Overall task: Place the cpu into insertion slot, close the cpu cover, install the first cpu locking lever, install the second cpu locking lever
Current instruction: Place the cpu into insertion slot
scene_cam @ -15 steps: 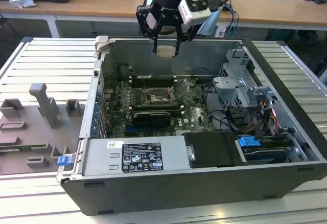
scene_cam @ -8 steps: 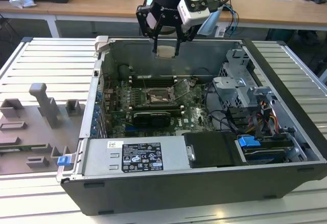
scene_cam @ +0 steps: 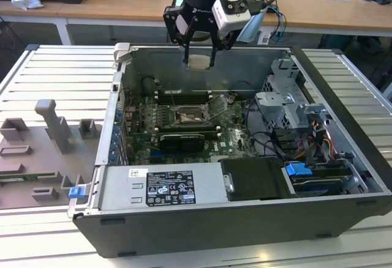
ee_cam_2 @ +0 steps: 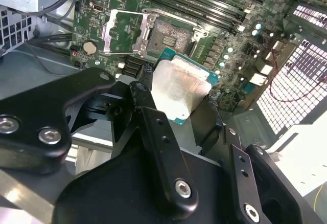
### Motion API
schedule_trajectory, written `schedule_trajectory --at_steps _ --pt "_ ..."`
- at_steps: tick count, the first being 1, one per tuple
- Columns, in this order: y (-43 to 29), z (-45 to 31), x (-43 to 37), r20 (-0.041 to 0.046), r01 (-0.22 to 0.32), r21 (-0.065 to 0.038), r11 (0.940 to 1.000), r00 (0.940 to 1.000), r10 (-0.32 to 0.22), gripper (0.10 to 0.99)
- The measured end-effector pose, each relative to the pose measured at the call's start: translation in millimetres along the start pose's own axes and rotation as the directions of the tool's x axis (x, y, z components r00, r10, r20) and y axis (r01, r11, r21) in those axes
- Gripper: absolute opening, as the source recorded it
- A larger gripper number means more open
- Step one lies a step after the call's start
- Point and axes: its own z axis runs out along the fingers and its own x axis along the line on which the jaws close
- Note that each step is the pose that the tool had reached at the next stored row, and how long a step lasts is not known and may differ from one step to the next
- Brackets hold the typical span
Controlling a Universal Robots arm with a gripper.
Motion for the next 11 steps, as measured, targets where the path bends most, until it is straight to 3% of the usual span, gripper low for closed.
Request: schedule_trajectory --at_steps 11 --pt "0.0 0.3 0.0 0.003 -0.033 -0.001 0.9995 0.9995 0.033 0.541"
